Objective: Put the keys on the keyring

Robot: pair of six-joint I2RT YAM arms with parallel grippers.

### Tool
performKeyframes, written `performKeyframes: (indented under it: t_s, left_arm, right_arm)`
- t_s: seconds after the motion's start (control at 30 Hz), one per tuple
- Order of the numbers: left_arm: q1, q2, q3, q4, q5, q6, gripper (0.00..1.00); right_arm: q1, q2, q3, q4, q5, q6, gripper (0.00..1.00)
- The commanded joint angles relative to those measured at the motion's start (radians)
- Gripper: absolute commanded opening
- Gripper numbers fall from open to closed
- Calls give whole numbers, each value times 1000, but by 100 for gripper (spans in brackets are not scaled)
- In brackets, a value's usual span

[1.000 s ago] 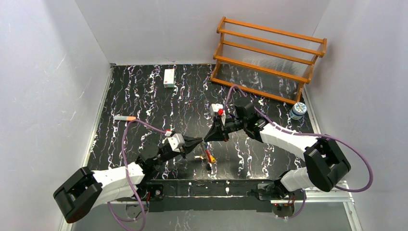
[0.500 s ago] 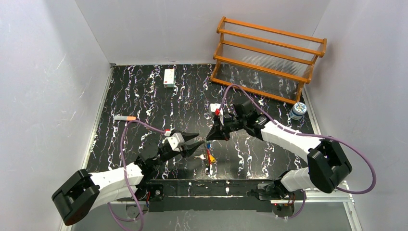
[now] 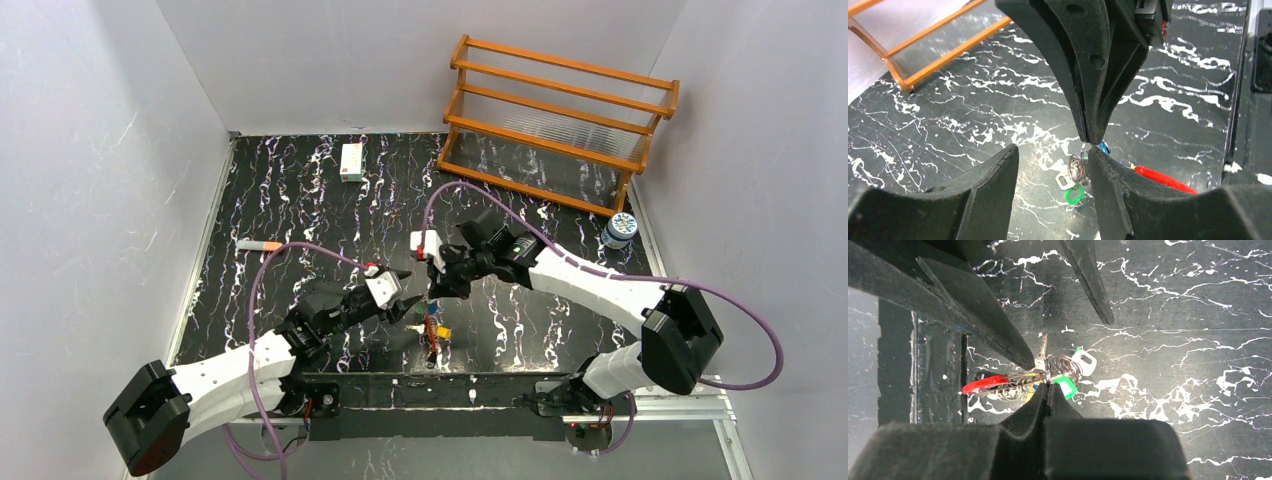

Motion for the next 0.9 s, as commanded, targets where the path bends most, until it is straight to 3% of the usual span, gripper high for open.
performKeyframes:
  t_s: [0.0,0.1,0.27,0.6,0.87]
  left_arm:
    - [-4,-7,54,-124,52,74,51]
    - [-4,6,74,-166,83,90,48]
    - [-4,40,99,-207,135,101,35]
    - [-4,134,133,-201,197,91,32]
    - [-4,151,136,-176,199,83,7]
  right_arm:
    - [43,32,66,-92,114,-35,1]
    - [56,40,74,-90,120,-36,1]
    - [68,43,76,-81,123,-38,1]
    - [80,45,79,-67,118,-32,1]
    - [84,37,75,-59,118,-32,1]
